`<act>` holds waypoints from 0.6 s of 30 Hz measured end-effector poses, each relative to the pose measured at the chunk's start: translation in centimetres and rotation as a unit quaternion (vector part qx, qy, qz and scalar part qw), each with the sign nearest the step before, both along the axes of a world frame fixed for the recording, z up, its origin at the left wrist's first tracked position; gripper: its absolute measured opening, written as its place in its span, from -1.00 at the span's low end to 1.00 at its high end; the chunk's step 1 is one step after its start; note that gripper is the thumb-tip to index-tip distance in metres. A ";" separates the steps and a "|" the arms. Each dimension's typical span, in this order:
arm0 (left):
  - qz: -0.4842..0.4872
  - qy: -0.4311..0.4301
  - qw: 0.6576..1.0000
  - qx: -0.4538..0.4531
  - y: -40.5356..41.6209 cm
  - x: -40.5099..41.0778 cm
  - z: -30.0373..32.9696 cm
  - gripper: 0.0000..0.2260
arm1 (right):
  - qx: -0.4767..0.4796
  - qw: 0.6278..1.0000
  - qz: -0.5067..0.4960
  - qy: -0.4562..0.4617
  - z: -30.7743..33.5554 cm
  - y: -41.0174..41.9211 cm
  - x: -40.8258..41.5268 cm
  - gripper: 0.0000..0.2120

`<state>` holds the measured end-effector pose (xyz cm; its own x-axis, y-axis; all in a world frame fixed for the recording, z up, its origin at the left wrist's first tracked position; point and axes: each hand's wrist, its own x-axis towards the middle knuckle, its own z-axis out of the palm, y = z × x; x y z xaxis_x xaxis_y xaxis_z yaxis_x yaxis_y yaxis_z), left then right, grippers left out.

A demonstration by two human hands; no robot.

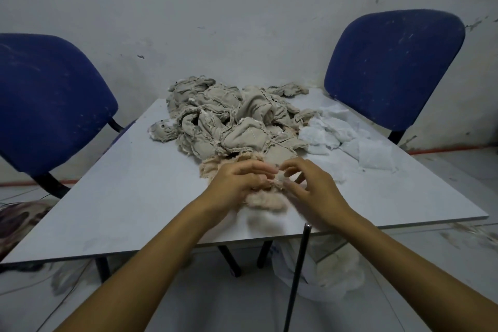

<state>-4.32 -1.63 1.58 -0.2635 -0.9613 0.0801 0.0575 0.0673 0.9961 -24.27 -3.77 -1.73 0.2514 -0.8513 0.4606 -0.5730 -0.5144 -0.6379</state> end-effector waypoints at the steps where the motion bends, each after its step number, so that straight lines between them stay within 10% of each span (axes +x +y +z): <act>1: 0.011 -0.021 1.000 -0.002 -0.1 0.0 -0.2 -0.72 | 0.002 1.000 -0.006 0.011 -0.3 -0.1 0.0 -0.75; 12: 0.080 -0.325 0.928 -0.165 -0.7 -0.7 -2.2 -0.84 | -0.043 0.996 -0.062 0.050 -0.5 -0.3 0.7 -0.80; 18: 0.091 -0.183 0.973 -0.111 -1.0 -1.4 -1.6 -0.91 | -0.161 0.986 -0.036 -0.001 -0.2 0.7 0.8 -0.78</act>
